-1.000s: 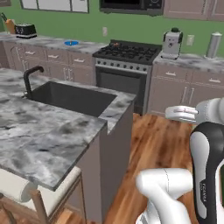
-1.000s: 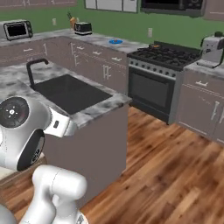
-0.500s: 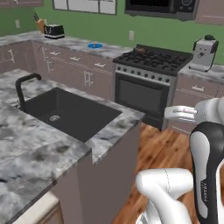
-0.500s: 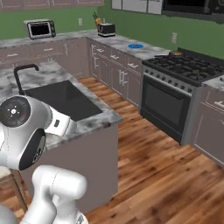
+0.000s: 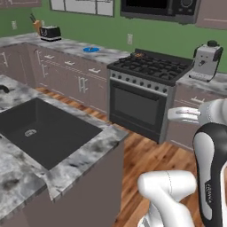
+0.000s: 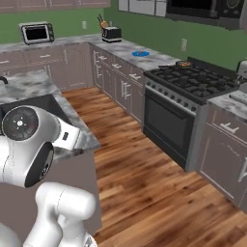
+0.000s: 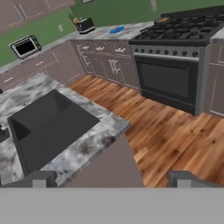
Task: Place the cold items (mango and cucumber) from the fridge in one tupperware on the dining counter. Place the warm items (hot dog and kebab skewer) in the stove area in another tupperware.
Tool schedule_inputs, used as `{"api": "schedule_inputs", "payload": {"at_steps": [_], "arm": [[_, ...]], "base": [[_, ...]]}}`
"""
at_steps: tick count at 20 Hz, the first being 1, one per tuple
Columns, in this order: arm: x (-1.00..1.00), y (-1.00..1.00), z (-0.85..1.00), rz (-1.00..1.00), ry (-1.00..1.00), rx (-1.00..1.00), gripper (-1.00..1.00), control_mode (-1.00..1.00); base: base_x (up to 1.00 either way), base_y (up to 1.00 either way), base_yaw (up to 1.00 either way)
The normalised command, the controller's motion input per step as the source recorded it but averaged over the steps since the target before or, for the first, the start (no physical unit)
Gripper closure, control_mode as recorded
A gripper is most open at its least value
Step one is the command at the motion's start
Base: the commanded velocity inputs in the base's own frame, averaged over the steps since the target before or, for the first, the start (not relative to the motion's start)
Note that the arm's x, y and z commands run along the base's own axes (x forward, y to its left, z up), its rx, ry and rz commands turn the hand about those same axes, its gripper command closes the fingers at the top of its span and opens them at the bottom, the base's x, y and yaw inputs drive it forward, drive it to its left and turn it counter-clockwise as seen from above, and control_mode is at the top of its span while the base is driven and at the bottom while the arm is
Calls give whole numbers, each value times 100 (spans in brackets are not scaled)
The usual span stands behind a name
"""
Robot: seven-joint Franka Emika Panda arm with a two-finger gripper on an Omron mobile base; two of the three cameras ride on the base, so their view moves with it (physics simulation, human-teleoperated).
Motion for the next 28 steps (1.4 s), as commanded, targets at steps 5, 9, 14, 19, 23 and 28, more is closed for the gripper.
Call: {"api": "schedule_inputs", "payload": {"at_steps": [5,9,14,19,23,28], "arm": [[0,0,0,0,0,0,-100,100],[0,0,0,0,0,0,-100,100],[0,0,0,0,0,0,-100,100],[0,0,0,0,0,0,-100,100],[0,0,0,0,0,0,-100,100],[0,0,0,0,0,0,-100,100]], "base": [[11,-100,22],[9,-100,23],[-14,-100,31],[-80,-100,27],[-56,-100,24],[-100,-85,-12]]}}
